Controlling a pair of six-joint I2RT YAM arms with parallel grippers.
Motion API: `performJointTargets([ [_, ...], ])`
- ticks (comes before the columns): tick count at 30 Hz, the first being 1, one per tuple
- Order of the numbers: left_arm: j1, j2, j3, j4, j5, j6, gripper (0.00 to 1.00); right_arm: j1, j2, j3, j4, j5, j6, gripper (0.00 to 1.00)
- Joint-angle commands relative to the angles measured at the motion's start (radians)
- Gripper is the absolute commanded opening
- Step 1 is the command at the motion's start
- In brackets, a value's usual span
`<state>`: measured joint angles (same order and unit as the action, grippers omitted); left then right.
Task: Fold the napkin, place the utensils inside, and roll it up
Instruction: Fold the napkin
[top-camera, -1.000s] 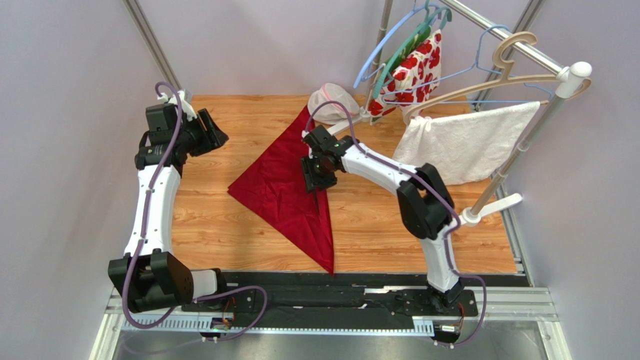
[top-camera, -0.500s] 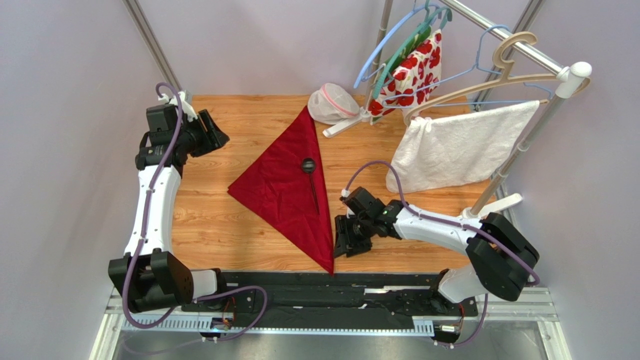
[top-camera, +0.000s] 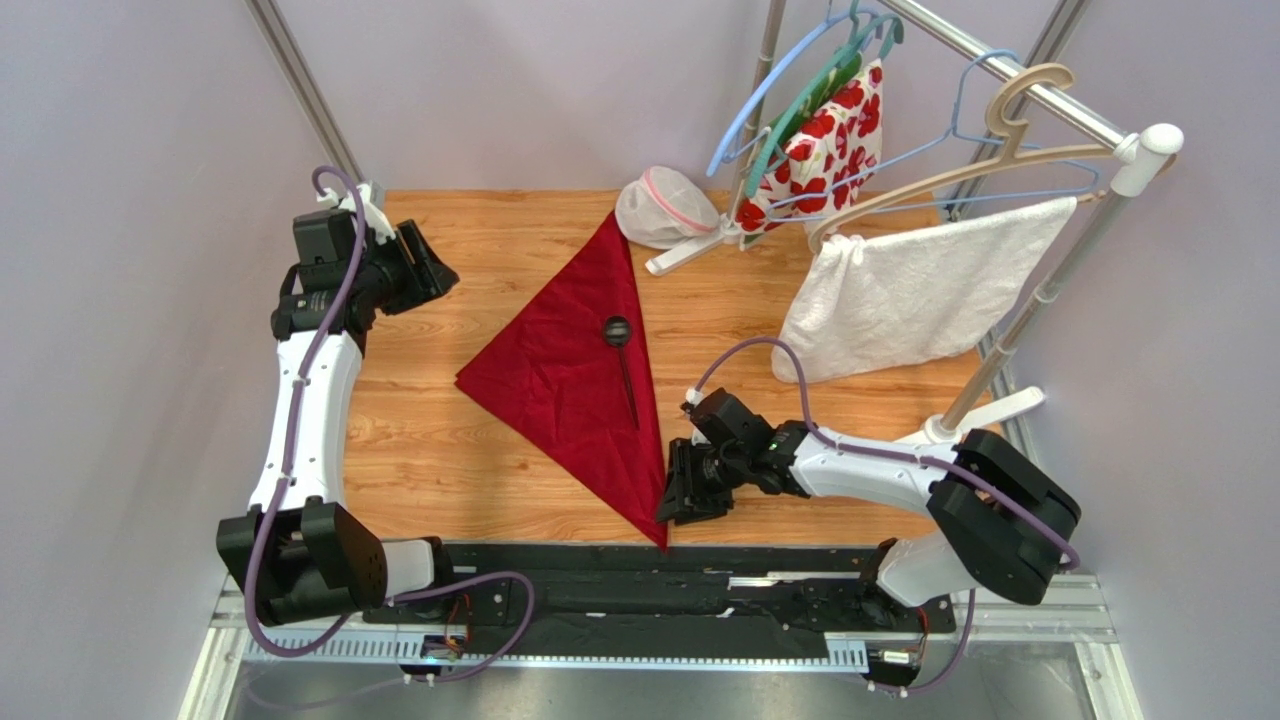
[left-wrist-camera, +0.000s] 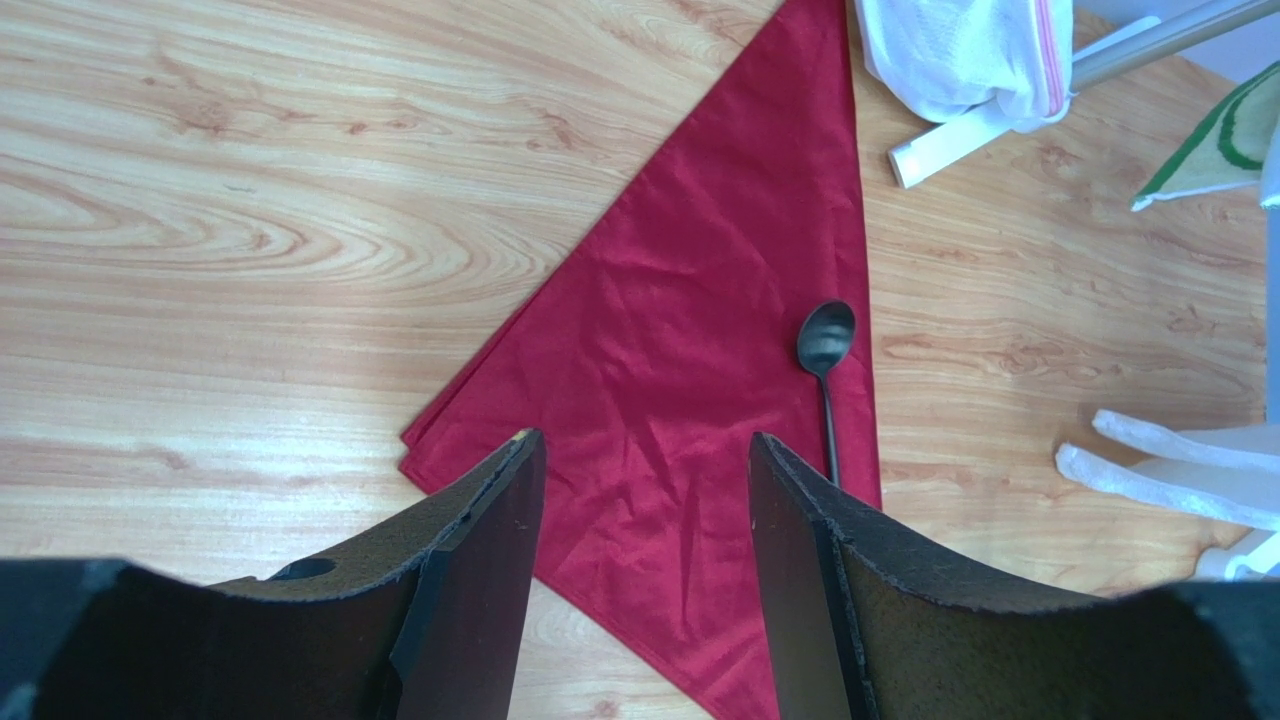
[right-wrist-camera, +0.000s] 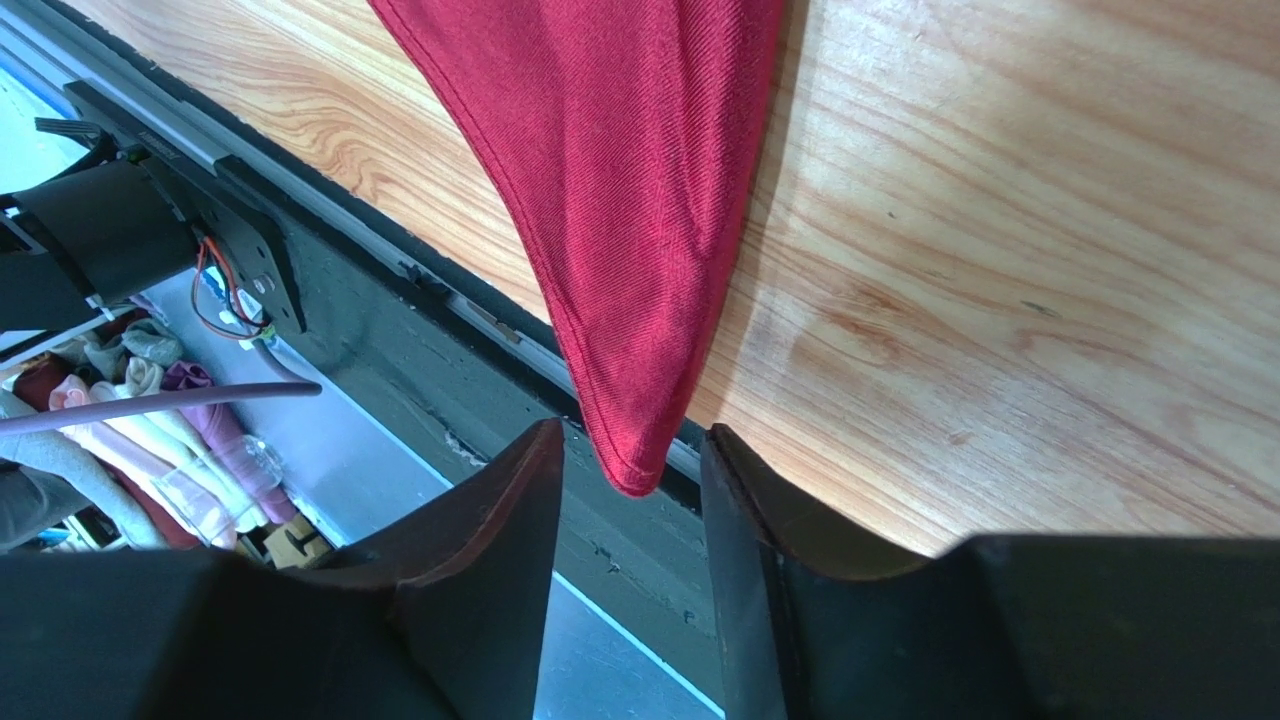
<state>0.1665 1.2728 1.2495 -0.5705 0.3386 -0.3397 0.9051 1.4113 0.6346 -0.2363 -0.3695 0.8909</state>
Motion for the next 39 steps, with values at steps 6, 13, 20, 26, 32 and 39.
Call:
performJointTargets([
  [6, 0.008, -0.029, -0.001, 0.035, 0.017, -0.016, 0.60, 0.023, 0.018, -0.035, 0.023, 0.030, 0.057, 0.35],
  [13, 0.008, -0.029, -0.002, 0.038, 0.016, -0.018, 0.60, 0.046, 0.090, -0.009, 0.049, 0.014, 0.056, 0.32],
  [20, 0.008, -0.030, -0.001, 0.038, 0.016, -0.016, 0.60, 0.055, 0.107, -0.010, 0.020, 0.010, 0.059, 0.31],
  [26, 0.008, -0.029, -0.001, 0.037, 0.017, -0.018, 0.60, 0.058, 0.115, -0.013, 0.008, 0.023, 0.063, 0.31],
  [32, 0.008, -0.027, -0.002, 0.037, 0.017, -0.018, 0.59, 0.060, 0.138, -0.004, 0.006, 0.020, 0.056, 0.25],
  [39, 0.008, -0.027, -0.002, 0.037, 0.014, -0.016, 0.59, 0.060, 0.144, 0.011, -0.021, 0.023, 0.036, 0.12],
])
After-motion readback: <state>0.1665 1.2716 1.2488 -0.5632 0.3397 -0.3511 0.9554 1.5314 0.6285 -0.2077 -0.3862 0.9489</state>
